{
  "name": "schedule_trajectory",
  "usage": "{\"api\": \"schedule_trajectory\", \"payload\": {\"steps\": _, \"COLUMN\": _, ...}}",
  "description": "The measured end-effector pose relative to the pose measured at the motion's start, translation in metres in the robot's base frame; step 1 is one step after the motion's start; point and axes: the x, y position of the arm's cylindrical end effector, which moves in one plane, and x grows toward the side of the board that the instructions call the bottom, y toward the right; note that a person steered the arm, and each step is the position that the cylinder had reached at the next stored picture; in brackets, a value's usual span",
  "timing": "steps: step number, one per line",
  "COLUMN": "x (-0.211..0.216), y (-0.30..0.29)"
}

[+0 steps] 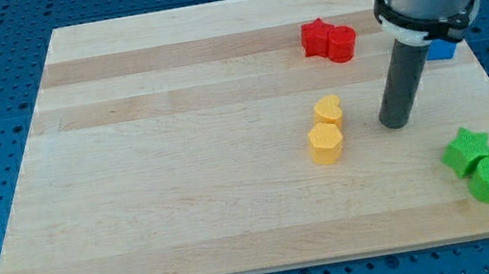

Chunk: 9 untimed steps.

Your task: Move the green star to the bottom right of the red circle

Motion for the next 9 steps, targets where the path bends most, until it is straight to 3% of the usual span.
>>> {"api": "schedule_trajectory", "payload": {"steps": 3, "x": -0.003, "y": -0.015}}
{"api": "schedule_trajectory", "payload": {"steps": 4, "x": -0.014, "y": 0.027}}
{"api": "schedule_trajectory", "payload": {"steps": 5, "x": -0.014, "y": 0.106}}
{"api": "schedule_trajectory", "payload": {"steps": 6, "x": -0.001, "y": 0.119}}
{"api": "schedule_trajectory", "payload": {"steps": 7, "x": 0.043, "y": 0.155}}
{"api": "schedule_trajectory", "payload": {"steps": 9, "x": 0.120, "y": 0.154}}
